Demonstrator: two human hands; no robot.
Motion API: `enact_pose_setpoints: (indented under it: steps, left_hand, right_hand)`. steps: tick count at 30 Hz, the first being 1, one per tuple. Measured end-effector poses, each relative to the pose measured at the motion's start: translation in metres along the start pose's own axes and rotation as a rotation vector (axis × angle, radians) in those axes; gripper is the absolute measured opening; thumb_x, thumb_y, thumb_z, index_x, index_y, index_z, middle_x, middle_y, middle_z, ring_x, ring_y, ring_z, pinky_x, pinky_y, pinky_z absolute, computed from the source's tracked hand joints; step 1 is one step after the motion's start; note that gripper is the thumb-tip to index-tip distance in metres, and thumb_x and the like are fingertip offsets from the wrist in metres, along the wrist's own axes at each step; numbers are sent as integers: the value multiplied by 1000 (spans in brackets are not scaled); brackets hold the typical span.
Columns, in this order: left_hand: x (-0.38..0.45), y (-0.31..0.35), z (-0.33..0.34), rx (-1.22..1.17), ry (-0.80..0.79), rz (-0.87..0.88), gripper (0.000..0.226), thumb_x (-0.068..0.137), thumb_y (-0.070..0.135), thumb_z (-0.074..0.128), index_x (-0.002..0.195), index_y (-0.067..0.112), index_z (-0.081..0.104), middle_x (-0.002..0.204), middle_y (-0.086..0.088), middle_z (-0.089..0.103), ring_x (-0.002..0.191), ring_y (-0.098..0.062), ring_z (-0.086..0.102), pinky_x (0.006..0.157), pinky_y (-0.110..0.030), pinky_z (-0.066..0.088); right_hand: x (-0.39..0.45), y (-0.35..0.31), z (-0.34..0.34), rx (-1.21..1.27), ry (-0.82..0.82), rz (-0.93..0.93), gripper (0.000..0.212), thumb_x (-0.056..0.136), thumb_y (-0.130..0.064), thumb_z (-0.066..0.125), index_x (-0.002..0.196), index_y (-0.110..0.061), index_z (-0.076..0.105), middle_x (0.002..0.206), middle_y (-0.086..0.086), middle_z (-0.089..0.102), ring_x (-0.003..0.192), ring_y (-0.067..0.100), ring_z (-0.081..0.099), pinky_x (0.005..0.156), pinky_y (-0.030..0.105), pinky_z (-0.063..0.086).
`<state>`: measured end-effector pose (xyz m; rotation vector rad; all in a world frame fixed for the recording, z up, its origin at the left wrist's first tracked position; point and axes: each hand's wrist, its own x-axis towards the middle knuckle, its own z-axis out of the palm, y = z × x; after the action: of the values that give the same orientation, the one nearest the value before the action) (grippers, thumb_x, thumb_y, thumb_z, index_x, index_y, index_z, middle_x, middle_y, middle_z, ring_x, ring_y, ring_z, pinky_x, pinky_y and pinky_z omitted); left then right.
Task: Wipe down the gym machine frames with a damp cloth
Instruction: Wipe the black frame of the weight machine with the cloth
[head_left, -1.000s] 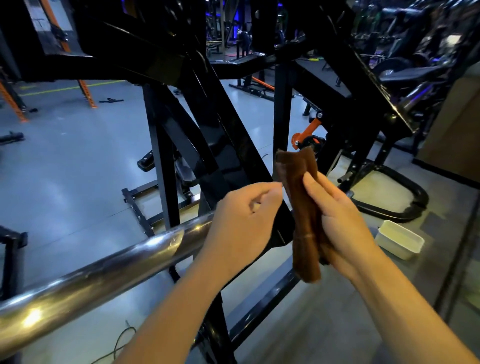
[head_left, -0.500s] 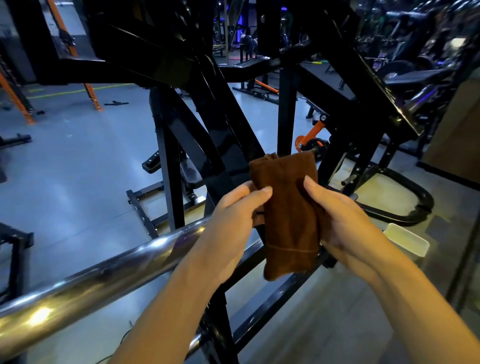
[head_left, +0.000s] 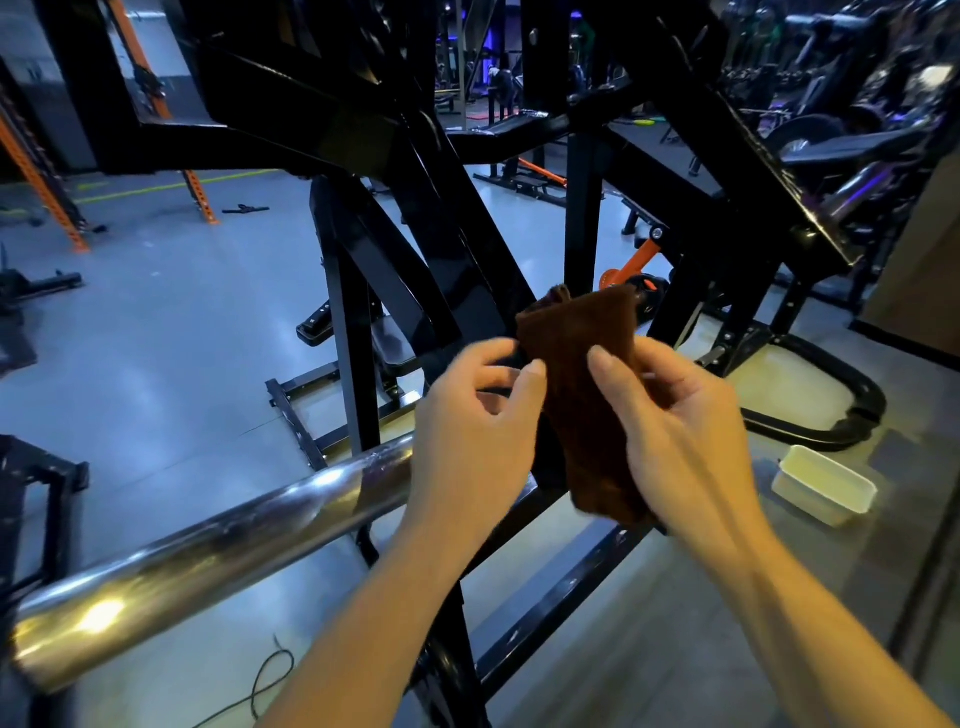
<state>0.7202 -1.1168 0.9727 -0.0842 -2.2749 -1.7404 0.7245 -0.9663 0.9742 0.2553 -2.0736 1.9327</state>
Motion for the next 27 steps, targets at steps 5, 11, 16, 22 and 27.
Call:
enact_pose_setpoints:
  steps: [5, 11, 16, 22, 27]
  left_hand:
    - [-4, 7, -7, -339, -198, -175, 54, 84, 51, 67, 125, 17, 63, 110, 0, 76, 104, -13, 74, 90, -34, 62]
    - [-2, 12, -14, -439, -180, -256, 17, 98, 28, 62, 115, 22, 64, 96, 0, 77, 95, -14, 75, 80, -27, 62]
    - [3, -1, -7, 95, -48, 25, 29, 99, 55, 52, 106, 28, 62, 100, 8, 68, 90, -2, 66, 69, -13, 54]
    - [13, -27, 4, 1149, 150, 81, 55, 108, 50, 18, 103, 24, 66, 95, 4, 67, 83, -16, 59, 74, -33, 50]
    - [19, -22, 23, 1280, 191, -13, 29, 106, 27, 43, 86, 22, 64, 76, 1, 65, 66, -21, 61, 60, -32, 52]
  right_hand:
    - [1, 22, 14, -385, -77, -368, 9, 106, -44, 53, 111, -45, 61, 103, -20, 52, 103, 0, 51, 84, 6, 40]
    - [7, 38, 10, -209, -334, -327, 58, 99, -58, 56, 144, -30, 33, 129, -4, 48, 95, 9, 67, 71, 25, 59]
    - [11, 40, 4, -381, -276, -384, 24, 104, -55, 46, 127, -48, 50, 94, -22, 67, 81, 3, 70, 60, 15, 54]
    - [69, 63, -18, -562, -81, -336, 45, 104, -50, 48, 139, -23, 57, 119, -4, 54, 95, -12, 52, 75, 6, 44]
    - [101, 77, -8, -616, -254, -475, 64, 104, -53, 50, 160, -26, 36, 136, -3, 46, 110, 12, 52, 79, 32, 50]
